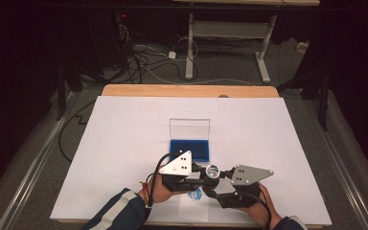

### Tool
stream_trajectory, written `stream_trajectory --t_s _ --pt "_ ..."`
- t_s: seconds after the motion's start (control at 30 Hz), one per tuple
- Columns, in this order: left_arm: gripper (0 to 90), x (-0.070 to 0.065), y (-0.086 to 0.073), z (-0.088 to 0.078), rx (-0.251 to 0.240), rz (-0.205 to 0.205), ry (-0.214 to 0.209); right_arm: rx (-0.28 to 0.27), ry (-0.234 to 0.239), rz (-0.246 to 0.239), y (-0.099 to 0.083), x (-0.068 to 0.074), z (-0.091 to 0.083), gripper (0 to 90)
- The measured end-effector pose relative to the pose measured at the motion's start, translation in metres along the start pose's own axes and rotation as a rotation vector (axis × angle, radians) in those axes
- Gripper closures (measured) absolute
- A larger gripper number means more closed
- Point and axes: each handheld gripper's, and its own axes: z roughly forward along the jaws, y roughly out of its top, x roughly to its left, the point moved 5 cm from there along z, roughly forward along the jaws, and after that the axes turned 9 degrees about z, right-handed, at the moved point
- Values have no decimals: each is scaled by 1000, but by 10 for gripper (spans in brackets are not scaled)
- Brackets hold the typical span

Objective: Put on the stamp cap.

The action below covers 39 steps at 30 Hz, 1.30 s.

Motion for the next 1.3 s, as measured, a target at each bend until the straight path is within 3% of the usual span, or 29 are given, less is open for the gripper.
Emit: stream_trajectory --t_s 0.8,1.3 --pt "722 -2 -6 6 53 -17 -3 42 -1 23 -6 -1 5 391" --pt "723 1 0 1 15 -41 19 12 -11 22 -1 -1 3 378"
